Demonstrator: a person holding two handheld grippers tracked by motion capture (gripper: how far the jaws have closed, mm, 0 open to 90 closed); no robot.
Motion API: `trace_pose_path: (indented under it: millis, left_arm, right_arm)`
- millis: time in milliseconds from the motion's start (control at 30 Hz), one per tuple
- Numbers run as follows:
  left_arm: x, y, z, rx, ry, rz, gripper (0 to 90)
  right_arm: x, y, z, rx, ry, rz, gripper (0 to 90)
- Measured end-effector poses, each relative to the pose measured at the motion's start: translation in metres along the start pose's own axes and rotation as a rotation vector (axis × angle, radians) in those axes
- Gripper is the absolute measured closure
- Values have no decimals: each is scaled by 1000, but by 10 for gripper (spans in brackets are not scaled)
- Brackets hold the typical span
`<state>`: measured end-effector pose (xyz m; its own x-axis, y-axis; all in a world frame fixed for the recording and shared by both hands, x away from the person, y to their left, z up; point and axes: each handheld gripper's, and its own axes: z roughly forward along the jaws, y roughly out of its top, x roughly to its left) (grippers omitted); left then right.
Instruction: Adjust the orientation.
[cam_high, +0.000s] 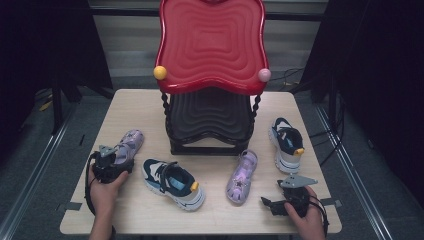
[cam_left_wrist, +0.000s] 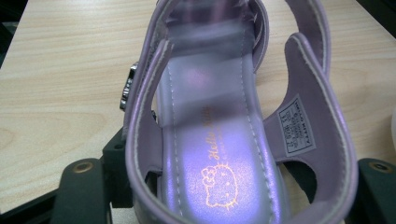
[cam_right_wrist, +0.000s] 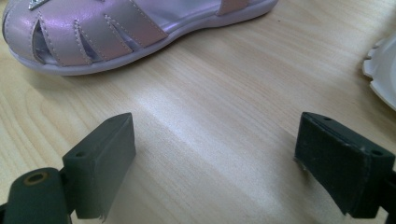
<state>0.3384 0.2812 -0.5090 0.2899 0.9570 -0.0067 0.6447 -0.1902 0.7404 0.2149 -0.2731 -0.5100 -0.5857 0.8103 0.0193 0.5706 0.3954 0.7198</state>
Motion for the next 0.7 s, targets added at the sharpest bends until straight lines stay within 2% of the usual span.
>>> trace_pose_path:
  millis: [133, 300, 400, 433, 467, 700]
  left_arm:
    - [1, -1, -1, -5, 5, -7, 348]
    - [0, -1, -1, -12, 8, -8, 359]
    - [-2, -1, -2, -17, 21, 21, 363]
    - [-2, -1, -2, -22, 24, 19, 364]
    - [-2, -1, -2, -21, 22, 25, 364]
    - [2, -4, -6, -48, -13, -9, 367]
  right_arm:
    - [0, 0, 0, 0, 0, 0, 115]
    - [0, 0, 0, 1, 0, -2, 115]
    - [0, 0, 0, 1, 0, -2, 115]
    - [0, 0, 0, 0, 0, -2, 115]
    - [0, 0, 0, 0, 1, 0, 115]
    - [0, 0, 0, 1, 0, -1, 115]
